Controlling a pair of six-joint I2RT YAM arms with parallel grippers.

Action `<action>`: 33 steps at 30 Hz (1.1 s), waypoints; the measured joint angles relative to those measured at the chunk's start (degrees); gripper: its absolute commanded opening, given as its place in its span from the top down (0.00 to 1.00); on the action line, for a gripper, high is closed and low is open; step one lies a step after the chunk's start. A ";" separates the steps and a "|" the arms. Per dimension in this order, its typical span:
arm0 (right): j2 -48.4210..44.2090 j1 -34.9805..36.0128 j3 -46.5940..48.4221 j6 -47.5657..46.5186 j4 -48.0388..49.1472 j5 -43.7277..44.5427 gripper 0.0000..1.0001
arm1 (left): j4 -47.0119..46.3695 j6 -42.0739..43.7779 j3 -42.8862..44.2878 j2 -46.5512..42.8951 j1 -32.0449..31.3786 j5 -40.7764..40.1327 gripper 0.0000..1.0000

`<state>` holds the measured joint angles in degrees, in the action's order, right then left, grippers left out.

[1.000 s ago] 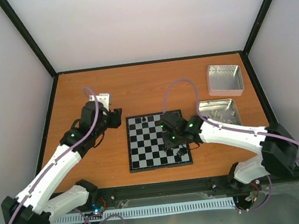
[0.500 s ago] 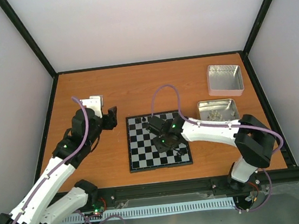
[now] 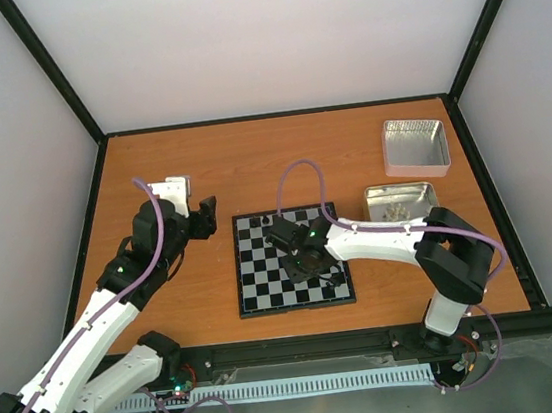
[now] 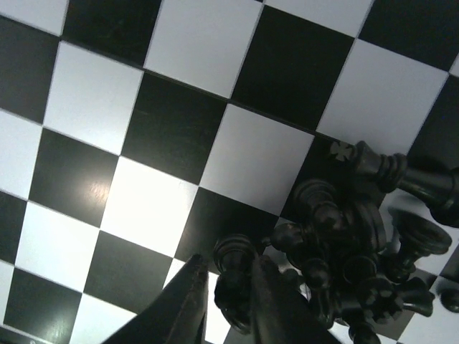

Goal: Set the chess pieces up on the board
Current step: Pick up the chess piece from the chessboard, then place the chess piece on the chessboard.

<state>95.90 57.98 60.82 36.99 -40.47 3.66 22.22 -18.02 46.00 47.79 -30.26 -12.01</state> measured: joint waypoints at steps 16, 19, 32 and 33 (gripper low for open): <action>-2.99 -1.88 3.10 0.02 3.65 3.10 0.90 | 0.02 0.02 0.00 0.09 0.00 0.00 0.30; -4.59 -6.12 3.13 -0.22 4.37 3.54 0.90 | 0.02 0.00 0.00 0.09 0.00 0.00 0.30; -1.14 -19.12 3.96 -4.98 4.68 4.17 0.89 | 0.02 0.00 0.00 0.42 0.00 0.11 0.30; -0.24 -19.34 4.35 -5.31 4.66 4.28 0.89 | 0.02 0.02 0.00 0.42 0.00 0.20 0.30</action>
<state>95.66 38.63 65.17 31.68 -35.81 7.94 22.24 -18.00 46.00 48.21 -30.26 -11.81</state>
